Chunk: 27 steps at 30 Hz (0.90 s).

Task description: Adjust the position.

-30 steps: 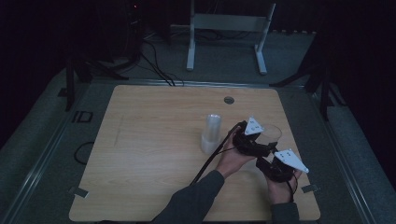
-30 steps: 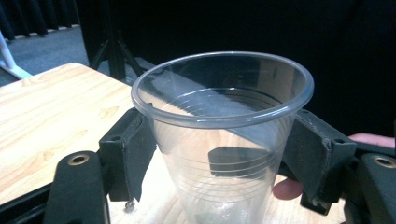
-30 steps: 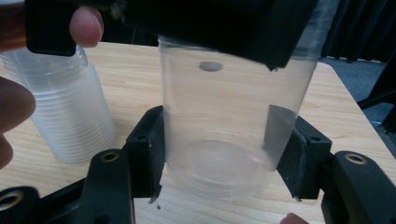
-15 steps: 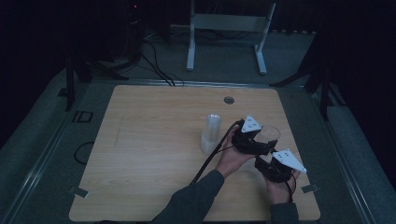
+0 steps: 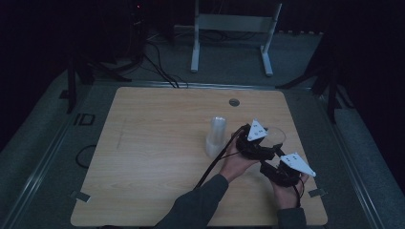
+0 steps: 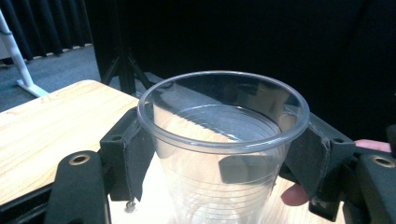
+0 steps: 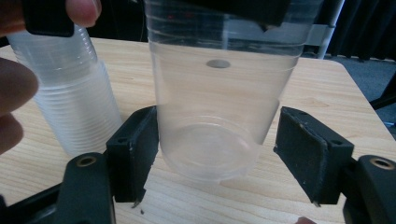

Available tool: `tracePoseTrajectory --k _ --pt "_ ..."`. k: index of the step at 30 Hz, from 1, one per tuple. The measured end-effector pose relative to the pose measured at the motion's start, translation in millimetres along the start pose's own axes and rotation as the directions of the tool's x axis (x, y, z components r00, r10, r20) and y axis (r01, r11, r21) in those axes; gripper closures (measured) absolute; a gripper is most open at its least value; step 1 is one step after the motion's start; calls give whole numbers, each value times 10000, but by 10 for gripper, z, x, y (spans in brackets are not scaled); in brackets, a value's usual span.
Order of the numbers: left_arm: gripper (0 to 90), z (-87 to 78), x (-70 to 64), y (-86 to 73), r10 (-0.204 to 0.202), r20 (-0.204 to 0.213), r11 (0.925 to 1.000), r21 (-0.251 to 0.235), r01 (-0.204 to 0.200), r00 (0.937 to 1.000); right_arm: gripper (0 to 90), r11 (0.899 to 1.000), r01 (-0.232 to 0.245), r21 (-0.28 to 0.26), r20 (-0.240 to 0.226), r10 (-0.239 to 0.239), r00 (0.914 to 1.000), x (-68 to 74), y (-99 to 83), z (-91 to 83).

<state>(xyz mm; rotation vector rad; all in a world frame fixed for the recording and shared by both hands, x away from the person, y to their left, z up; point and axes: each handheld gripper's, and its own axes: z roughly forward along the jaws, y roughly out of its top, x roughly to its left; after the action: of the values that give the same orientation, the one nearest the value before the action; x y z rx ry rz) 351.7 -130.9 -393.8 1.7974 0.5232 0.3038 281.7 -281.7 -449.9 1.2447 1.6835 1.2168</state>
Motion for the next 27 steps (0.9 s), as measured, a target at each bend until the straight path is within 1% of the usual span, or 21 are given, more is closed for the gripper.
tracePoseTrajectory --k 6,12,13,16,20,25,27 --pt "288 -7 49 -56 32 -221 10000 -12 -32 9997 292 10000 19 28 -6 -19 10000 3 -9 -18" --pt "288 -15 69 -77 57 -371 10000 -35 -58 9993 289 10000 34 42 -21 -34 10000 -4 -14 -33" --pt "288 -21 75 -82 150 -446 9998 -84 -154 9989 288 10000 35 37 -10 -35 10000 -5 -16 -38" --pt "288 -32 85 -86 185 -528 9998 -116 -191 9984 284 10000 -5 60 -58 6 10000 -16 -25 -54" --pt "288 -54 91 -88 305 -674 9993 -198 -319 9973 278 9999 54 86 -104 -53 9999 -20 -32 -67" --pt "288 -84 119 -100 378 -711 9991 -170 -391 9968 278 9999 112 124 -113 -110 9999 -67 -36 -78" --pt "289 -93 134 -107 344 -754 9992 -195 -360 9966 278 9999 88 130 -99 -87 9999 -85 -37 -82"
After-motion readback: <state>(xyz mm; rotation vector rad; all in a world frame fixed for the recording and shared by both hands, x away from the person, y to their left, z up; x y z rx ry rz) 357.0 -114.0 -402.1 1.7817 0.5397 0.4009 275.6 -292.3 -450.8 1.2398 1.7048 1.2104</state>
